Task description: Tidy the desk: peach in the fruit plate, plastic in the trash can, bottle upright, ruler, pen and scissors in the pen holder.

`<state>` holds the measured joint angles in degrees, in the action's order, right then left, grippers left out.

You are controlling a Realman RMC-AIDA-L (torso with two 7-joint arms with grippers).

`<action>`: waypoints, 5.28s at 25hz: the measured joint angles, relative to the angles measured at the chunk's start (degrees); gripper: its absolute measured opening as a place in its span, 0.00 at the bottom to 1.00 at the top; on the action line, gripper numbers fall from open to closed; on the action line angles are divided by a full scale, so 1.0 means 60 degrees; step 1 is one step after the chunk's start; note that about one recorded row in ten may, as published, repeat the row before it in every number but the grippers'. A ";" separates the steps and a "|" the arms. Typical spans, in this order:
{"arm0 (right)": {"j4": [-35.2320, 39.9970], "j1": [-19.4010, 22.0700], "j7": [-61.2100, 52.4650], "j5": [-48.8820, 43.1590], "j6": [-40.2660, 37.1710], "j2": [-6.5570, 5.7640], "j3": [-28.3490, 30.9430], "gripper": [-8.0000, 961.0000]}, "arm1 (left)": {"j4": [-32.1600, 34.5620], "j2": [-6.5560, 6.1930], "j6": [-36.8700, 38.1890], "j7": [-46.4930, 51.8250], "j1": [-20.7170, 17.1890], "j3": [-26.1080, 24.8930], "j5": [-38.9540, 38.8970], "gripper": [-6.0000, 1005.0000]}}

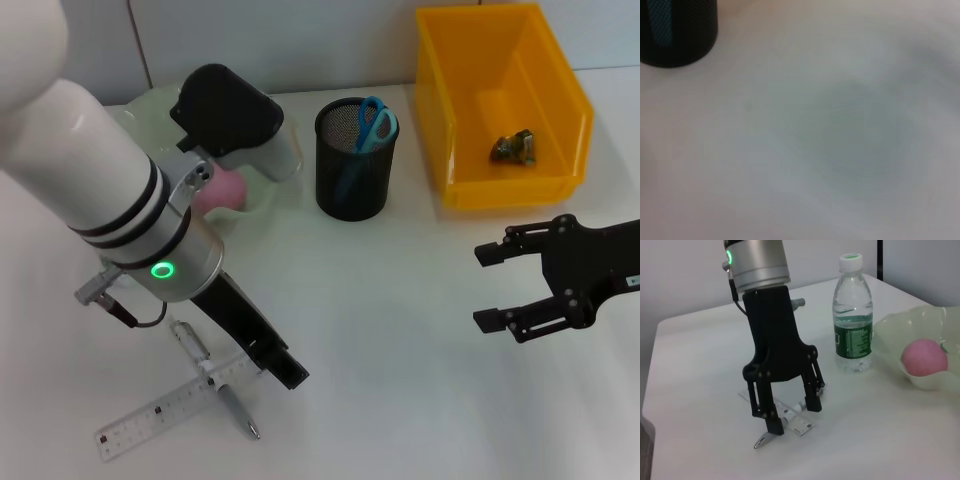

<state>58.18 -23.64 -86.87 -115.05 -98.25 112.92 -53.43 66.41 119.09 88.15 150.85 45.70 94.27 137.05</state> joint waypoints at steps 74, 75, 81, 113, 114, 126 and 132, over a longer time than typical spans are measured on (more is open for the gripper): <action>0.0426 -0.1179 -0.0389 -0.1303 0.0248 0.0370 -0.0004 0.85 | -0.0652 0.0014 -0.1352 -0.0968 -0.0205 0.1285 0.0713 0.77; 0.0432 -0.1178 -0.0389 -0.1303 0.0248 0.0369 -0.0005 0.85 | -0.0653 0.0015 -0.1369 -0.0962 -0.0206 0.1299 0.0713 0.73; 0.0475 -0.1177 -0.0389 -0.1303 0.0248 0.0368 -0.0001 0.85 | -0.0624 0.0015 -0.1411 -0.0904 -0.0235 0.1372 0.0713 0.57; 0.0843 -0.0732 -0.1131 -0.1524 0.0074 0.0422 0.0059 0.85 | 0.2422 -0.0055 -0.0233 -0.0891 -0.1032 -0.1489 -0.0136 0.40; 0.0843 -0.0668 -0.1213 -0.1525 0.0054 0.0418 0.0069 0.85 | 0.2489 -0.0059 -0.0232 -0.0995 -0.1119 -0.1934 -0.0628 0.40; 0.0729 -0.0385 -0.1793 -0.1507 0.0020 0.0591 0.0350 0.85 | 0.1339 -0.0035 -0.1652 -0.5001 -0.3226 -0.4337 -0.8460 0.40; 0.0720 -0.0381 -0.1958 -0.1520 -0.0120 0.0657 0.0331 0.85 | -0.1034 -0.0016 -0.2377 -0.9222 -0.3779 -0.3324 -1.2504 0.40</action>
<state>62.50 -25.93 -98.62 -124.17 -98.97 116.86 -51.45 60.21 119.00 73.89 95.52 23.02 74.32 62.03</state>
